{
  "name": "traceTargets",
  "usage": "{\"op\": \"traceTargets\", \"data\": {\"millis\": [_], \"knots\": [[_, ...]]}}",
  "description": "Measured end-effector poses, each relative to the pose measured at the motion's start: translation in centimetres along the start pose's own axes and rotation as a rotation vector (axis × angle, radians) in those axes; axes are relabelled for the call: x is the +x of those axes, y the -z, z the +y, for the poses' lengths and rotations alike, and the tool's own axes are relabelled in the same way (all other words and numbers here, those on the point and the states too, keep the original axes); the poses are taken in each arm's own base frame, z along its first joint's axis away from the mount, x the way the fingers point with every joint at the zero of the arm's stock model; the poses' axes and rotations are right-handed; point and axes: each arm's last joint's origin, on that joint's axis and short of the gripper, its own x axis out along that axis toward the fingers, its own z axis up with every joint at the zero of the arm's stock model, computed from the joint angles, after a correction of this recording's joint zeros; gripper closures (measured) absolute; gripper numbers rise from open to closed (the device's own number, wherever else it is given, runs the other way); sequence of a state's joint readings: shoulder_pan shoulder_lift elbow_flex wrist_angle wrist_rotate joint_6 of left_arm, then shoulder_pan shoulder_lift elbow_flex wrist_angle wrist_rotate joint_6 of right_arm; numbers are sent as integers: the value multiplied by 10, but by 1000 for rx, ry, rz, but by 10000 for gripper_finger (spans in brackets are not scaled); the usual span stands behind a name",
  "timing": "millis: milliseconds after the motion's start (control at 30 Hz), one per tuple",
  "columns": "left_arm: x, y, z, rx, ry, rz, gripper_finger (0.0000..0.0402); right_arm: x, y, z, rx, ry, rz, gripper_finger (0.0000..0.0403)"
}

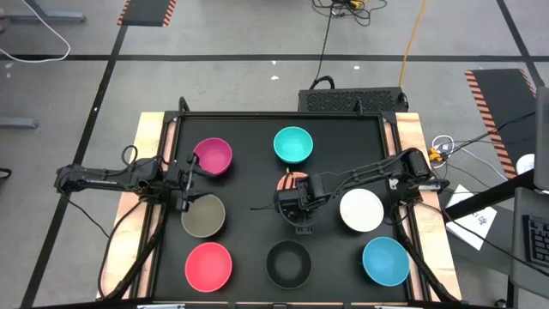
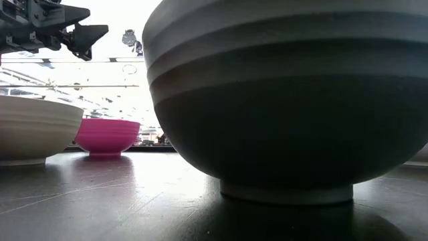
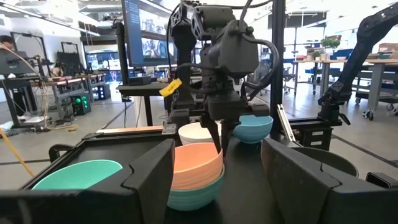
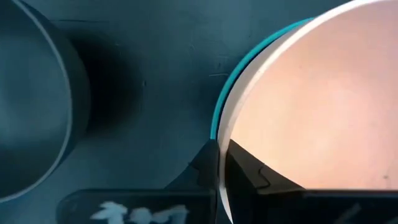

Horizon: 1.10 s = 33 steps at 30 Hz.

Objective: Nest bowls inside each other
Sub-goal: Stack the light orange bowl on top of the green bowl

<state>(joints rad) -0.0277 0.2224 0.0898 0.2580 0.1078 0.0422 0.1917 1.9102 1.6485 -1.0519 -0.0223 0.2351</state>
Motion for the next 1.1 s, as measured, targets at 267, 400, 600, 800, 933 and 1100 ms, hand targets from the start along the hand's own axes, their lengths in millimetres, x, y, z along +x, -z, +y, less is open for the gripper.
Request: {"op": "traceTargets", "data": {"millis": [267, 400, 600, 800, 933, 1100], "knots": [[0, 0, 0, -4, 0, 0, 158, 1, 2, 0, 0, 0, 15, 401], [0, 0, 0, -17, 0, 0, 158, 10, 7, -3, 8, 54, 38, 402], [0, 0, 0, -18, 0, 0, 158, 21, 14, -5, 14, 68, 50, 402], [0, 0, 0, -18, 1, 0, 158, 21, 13, -5, 16, 64, 45, 397], [0, 0, 0, -19, 2, 0, 158, 23, 13, -4, 16, 31, 44, 367], [0, 0, 0, -22, 12, 0, 158, 24, 10, -3, 35, -2, 23, 313]]}}
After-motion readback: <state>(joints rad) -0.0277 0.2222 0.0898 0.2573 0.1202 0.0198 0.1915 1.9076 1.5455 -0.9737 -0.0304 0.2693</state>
